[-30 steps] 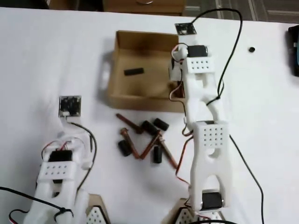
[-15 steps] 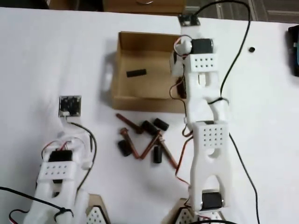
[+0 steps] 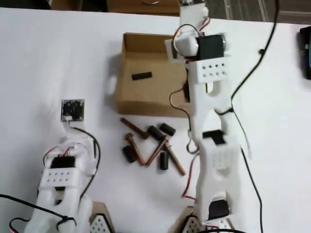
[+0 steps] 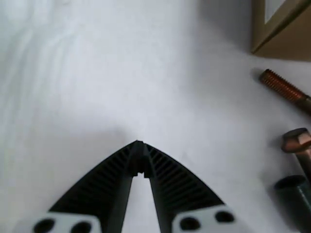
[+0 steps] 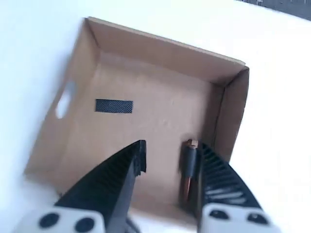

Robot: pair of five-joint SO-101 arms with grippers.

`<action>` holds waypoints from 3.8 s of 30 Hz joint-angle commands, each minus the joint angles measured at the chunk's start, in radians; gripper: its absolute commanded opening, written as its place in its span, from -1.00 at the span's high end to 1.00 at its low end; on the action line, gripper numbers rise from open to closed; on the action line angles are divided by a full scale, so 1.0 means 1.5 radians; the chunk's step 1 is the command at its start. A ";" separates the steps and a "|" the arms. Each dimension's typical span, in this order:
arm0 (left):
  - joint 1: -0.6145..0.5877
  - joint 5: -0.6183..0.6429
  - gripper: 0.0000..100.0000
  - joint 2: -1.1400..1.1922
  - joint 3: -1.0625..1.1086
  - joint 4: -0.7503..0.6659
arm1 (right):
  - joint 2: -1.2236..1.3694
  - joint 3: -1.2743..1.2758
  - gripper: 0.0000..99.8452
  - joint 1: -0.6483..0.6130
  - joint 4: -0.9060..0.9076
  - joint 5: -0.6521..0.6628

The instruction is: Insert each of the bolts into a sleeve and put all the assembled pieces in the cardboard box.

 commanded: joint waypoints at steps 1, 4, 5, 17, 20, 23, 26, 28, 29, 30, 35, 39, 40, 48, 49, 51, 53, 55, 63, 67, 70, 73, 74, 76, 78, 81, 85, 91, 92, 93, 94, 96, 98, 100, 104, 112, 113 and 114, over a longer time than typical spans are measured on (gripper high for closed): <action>-0.004 0.000 0.96 -0.006 -0.001 -0.012 | -0.209 0.207 0.69 -0.004 0.016 0.005; -0.004 0.000 0.96 -0.006 -0.001 -0.012 | -0.323 0.404 0.69 -0.004 0.015 0.029; -0.004 0.000 0.96 -0.006 -0.001 -0.012 | -0.355 0.470 0.69 -0.004 0.015 0.066; -0.004 0.000 0.96 -0.006 -0.001 -0.012 | -0.693 0.959 0.70 -0.007 -0.011 0.248; -0.004 0.000 0.96 -0.006 -0.001 -0.012 | -0.747 1.089 0.70 -0.025 -0.101 0.340; -0.004 0.000 0.96 -0.006 -0.001 -0.012 | -0.758 1.179 0.70 -0.038 -0.180 0.403; -0.004 0.000 0.96 -0.006 -0.001 -0.012 | -0.746 1.198 0.70 -0.051 -0.192 0.409; -0.004 0.000 0.96 -0.006 -0.001 -0.012 | -0.732 1.198 0.69 -0.061 -0.192 0.410; -0.004 0.000 0.96 -0.006 -0.001 -0.012 | -0.725 1.197 0.69 -0.064 -0.192 0.410; -0.004 0.000 0.96 -0.006 -0.001 -0.012 | -0.718 1.197 0.69 -0.065 -0.193 0.410; -0.005 0.000 0.96 -0.006 -0.001 -0.012 | -0.678 1.198 0.69 -0.075 -0.228 0.409; -0.005 0.000 0.96 -0.006 -0.001 -0.011 | -0.618 1.196 0.70 -0.075 -0.315 0.419; -0.005 0.000 0.96 -0.006 -0.001 -0.011 | -0.599 1.196 0.70 -0.079 -0.329 0.436; -0.005 0.000 0.96 -0.006 -0.001 -0.011 | -0.459 1.155 0.70 -0.099 -0.389 0.473; -0.005 0.000 0.96 -0.006 -0.001 -0.011 | -0.442 1.142 0.70 -0.099 -0.389 0.472; -0.005 0.000 0.96 -0.006 -0.001 -0.011 | -0.412 1.110 0.70 -0.098 -0.392 0.475; -0.005 0.000 0.96 -0.006 -0.001 -0.011 | -0.377 1.076 0.70 -0.096 -0.394 0.475; -0.005 0.000 0.96 -0.006 -0.001 -0.011 | -0.340 1.046 0.70 -0.098 -0.394 0.475; -0.005 0.000 0.96 -0.006 -0.001 -0.012 | -0.206 0.978 0.70 -0.101 -0.392 0.475; -0.005 0.000 0.96 -0.006 -0.001 -0.012 | -0.163 0.970 0.70 -0.101 -0.394 0.475; -0.005 0.000 0.96 -0.006 -0.001 -0.012 | -0.137 0.970 0.74 -0.101 -0.407 0.475; -0.005 0.000 0.96 -0.006 -0.001 -0.012 | -0.108 0.970 0.92 -0.104 -0.409 0.475; -0.005 0.000 0.96 -0.006 -0.001 -0.012 | -0.099 0.970 0.97 -0.107 -0.410 0.475; -0.005 0.000 0.96 -0.006 -0.001 -0.012 | -0.091 0.970 0.95 -0.111 -0.411 0.473; -0.005 0.000 0.96 -0.006 -0.001 -0.012 | -0.091 0.969 0.96 -0.112 -0.410 0.472; -0.005 0.000 0.96 -0.006 -0.001 -0.009 | -0.091 0.969 0.96 -0.111 -0.409 0.471; -0.004 0.000 0.96 -0.006 -0.005 0.000 | -0.097 0.969 0.96 -0.112 -0.393 0.470; -0.008 0.000 0.96 -0.006 -0.084 0.158 | -0.210 0.969 0.96 -0.113 -0.345 0.399; -0.006 0.000 0.96 -0.006 -0.106 0.192 | -0.237 0.969 0.96 -0.113 -0.338 0.394; -0.007 -0.001 0.96 -0.006 -0.127 0.222 | -0.263 0.970 0.96 -0.112 -0.332 0.388; -0.007 -0.002 0.96 -0.006 -0.150 0.243 | -0.291 0.970 0.96 -0.110 -0.325 0.377; -0.008 -0.004 0.95 -0.006 -0.198 0.274 | -0.348 0.970 0.96 -0.106 -0.314 0.353; -0.004 -0.004 0.95 -0.006 -0.243 0.294 | -0.407 0.970 0.96 -0.097 -0.309 0.326; -0.007 -0.004 0.95 -0.006 -0.288 0.305 | -0.466 0.970 0.96 -0.081 -0.312 0.301; -0.004 -0.081 0.95 -0.003 -0.352 0.343 | -0.574 0.970 0.96 -0.028 -0.314 0.241; 0.030 -0.450 0.95 -0.001 -0.481 0.362 | -0.771 0.974 0.96 0.204 -0.307 0.172; 0.037 -0.508 0.95 0.000 -0.504 0.362 | -0.785 0.974 0.96 0.234 -0.299 0.174; 0.054 -0.582 0.95 0.006 -0.526 0.362 | -0.797 0.974 0.96 0.259 -0.287 0.174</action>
